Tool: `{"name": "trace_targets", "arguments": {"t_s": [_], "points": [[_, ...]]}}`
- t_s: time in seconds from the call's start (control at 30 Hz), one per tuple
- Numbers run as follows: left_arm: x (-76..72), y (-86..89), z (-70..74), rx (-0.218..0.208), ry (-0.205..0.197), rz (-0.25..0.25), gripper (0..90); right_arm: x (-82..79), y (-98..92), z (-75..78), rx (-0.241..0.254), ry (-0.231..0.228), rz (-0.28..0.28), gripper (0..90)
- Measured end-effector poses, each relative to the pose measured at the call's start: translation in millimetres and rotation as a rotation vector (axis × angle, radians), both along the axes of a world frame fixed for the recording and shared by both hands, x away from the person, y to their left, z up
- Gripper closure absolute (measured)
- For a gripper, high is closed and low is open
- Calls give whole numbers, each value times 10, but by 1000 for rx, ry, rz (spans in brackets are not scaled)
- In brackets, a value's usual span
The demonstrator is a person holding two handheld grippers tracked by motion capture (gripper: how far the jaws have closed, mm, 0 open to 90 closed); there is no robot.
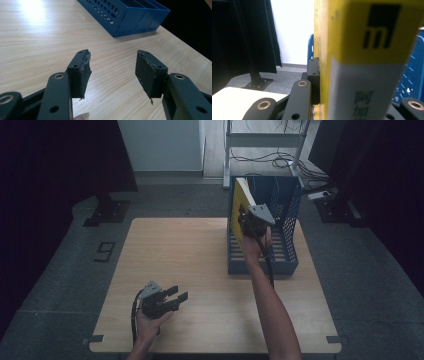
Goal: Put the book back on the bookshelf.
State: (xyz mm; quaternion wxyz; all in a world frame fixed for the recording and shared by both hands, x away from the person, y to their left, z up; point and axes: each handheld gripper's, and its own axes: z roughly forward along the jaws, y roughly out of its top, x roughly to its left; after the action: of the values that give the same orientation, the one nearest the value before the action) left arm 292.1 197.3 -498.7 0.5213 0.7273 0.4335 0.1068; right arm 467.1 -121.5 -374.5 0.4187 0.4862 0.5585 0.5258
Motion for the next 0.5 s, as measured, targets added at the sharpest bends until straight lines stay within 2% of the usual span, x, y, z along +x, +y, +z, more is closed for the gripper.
{"name": "trace_targets", "arguments": {"t_s": [0.5], "points": [[9, 48, -1, -16, 3, 6, 456, 220, 63, -96, -12, 31, -26, 749]]}}
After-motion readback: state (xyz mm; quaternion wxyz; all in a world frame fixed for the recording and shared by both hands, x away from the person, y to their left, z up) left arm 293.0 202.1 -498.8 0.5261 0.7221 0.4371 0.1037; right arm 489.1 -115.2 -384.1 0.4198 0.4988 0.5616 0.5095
